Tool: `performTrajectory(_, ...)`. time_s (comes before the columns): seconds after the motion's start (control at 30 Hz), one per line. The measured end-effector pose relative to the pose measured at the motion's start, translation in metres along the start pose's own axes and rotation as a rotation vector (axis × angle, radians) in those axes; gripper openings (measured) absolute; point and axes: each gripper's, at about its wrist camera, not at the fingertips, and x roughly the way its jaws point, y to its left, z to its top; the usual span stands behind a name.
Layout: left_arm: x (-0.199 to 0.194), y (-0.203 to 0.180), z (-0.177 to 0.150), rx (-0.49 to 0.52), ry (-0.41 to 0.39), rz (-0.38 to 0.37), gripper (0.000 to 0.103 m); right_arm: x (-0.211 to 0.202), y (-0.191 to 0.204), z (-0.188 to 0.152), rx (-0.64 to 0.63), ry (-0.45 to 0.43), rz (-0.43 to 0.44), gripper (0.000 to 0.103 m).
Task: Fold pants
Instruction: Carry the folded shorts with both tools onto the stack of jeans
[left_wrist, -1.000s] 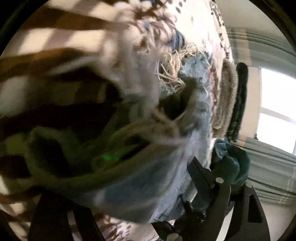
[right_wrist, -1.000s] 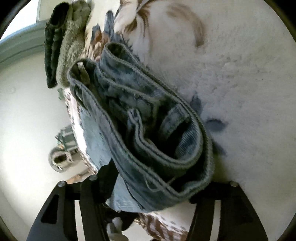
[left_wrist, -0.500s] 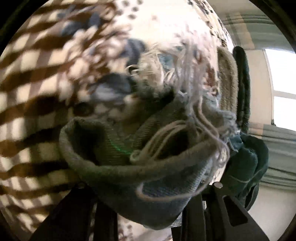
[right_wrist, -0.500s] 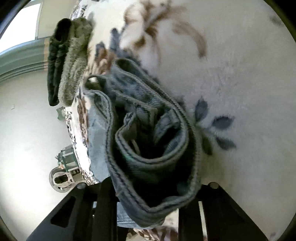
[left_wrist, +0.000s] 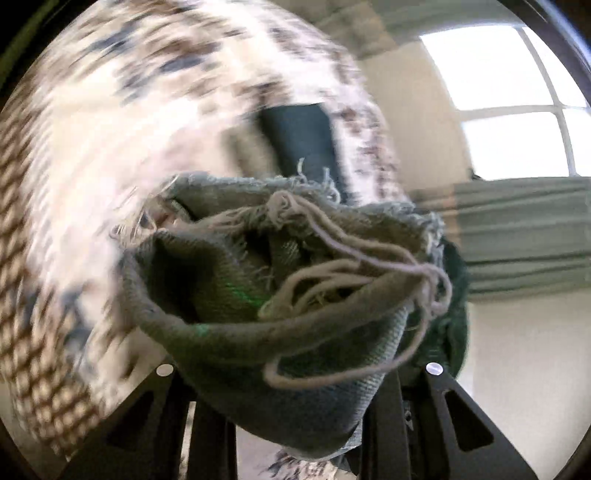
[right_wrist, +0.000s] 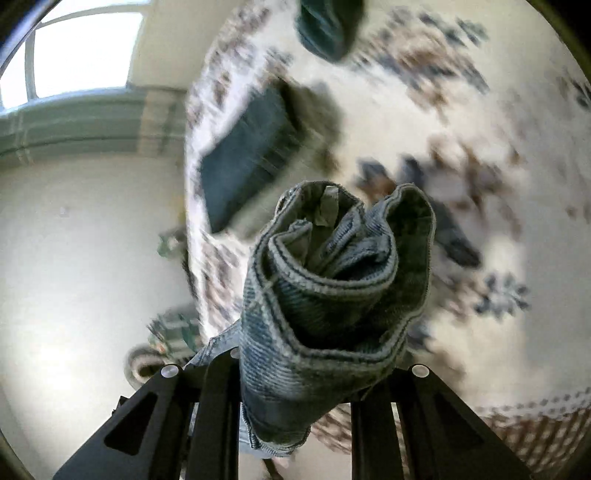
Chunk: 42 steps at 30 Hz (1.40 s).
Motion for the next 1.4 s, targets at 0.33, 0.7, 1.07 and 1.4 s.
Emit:
performTrajectory(0.33, 0.101, -0.124, 0.209, 0.213, 0.047, -0.233, 0.022, 0.068, 0.156, 0.122, -0.037, -0.319, 0.135, 0.018)
performTrajectory(0.7, 0.256, 0.004, 0.256, 0.265, 0.209, -0.010, 0.023, 0.231, 0.058, 0.151, 0.062, -0.308, 0.002, 0.018)
performTrajectory(1.07, 0.217, 0.024, 0.242, 0.301, 0.338, 0.045, 0.038, 0.236, 0.040, 0.142, 0.048, -0.208, -0.041, 0.040)
performTrajectory(1.4, 0.166, 0.001, 0.231, 0.617, 0.160, 0.310, 0.084, 0.191, 0.069, 0.115, -0.080, -0.263, -0.329, 0.066)
